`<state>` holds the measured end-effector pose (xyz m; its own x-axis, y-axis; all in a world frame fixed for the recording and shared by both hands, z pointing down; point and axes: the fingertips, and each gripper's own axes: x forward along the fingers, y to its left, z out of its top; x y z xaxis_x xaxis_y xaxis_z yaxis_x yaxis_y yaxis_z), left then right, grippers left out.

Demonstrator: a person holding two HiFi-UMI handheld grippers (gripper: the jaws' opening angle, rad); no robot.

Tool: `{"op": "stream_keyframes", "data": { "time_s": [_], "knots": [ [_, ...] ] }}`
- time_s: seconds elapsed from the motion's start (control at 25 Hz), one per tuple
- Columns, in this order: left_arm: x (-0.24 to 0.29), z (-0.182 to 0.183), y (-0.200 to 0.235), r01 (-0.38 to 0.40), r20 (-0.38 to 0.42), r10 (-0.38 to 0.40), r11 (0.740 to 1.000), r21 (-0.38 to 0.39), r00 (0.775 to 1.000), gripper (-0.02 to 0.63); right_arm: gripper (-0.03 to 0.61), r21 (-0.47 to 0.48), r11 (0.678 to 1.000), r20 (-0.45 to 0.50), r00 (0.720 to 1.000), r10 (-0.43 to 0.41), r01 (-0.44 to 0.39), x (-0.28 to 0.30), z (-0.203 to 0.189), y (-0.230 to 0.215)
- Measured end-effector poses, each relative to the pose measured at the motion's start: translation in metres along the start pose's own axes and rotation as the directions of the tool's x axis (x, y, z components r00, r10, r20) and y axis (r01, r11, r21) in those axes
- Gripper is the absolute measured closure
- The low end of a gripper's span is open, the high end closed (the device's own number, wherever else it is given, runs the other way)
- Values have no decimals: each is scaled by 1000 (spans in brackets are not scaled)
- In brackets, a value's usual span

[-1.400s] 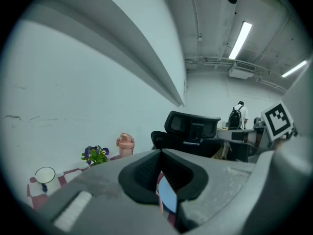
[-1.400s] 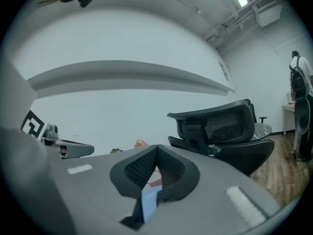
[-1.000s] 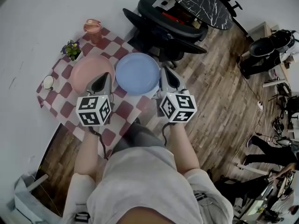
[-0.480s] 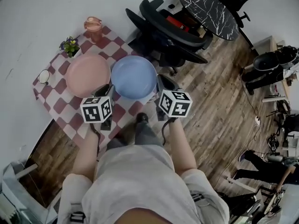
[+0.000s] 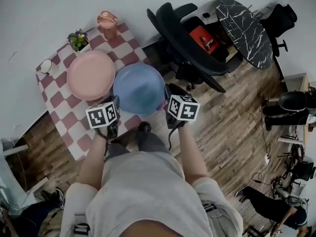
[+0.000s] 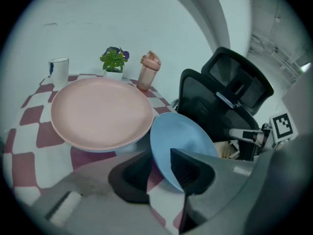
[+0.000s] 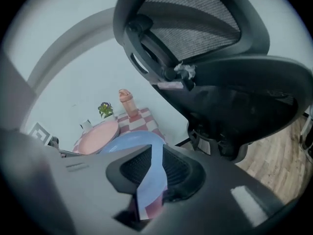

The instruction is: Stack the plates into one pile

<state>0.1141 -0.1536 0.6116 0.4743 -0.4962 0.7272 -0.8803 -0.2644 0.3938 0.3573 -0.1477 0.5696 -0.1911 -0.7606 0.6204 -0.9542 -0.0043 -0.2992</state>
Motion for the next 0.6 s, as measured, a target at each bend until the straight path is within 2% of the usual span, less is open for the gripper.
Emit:
{"op": "stream_keyframes", "data": {
  "time_s": [0.2,0.4,0.48,0.56,0.6],
  "knots": [
    [13,-15,12,-81,-16,80,994,-80,997,477,466,-22,999,-118,992,42,-45,35,-20,-16],
    [26,-25,14,-109,-40,105,985,-134,994,477,461,-28,997,-197,978,71,-78,59,-38,-22],
    [30,-28,12,-114,-57,107,985,-132,993,485,490,-29,996,-217,974,73,-81,63,-44,-23],
    [33,-28,9,-125,-66,117,985,-120,991,535,555,-41,997,-228,972,62,-73,65,-45,-26],
    [33,-28,8,-133,-69,126,985,-110,990,537,556,-49,996,-230,971,60,-73,65,-45,-26]
  ]
}}
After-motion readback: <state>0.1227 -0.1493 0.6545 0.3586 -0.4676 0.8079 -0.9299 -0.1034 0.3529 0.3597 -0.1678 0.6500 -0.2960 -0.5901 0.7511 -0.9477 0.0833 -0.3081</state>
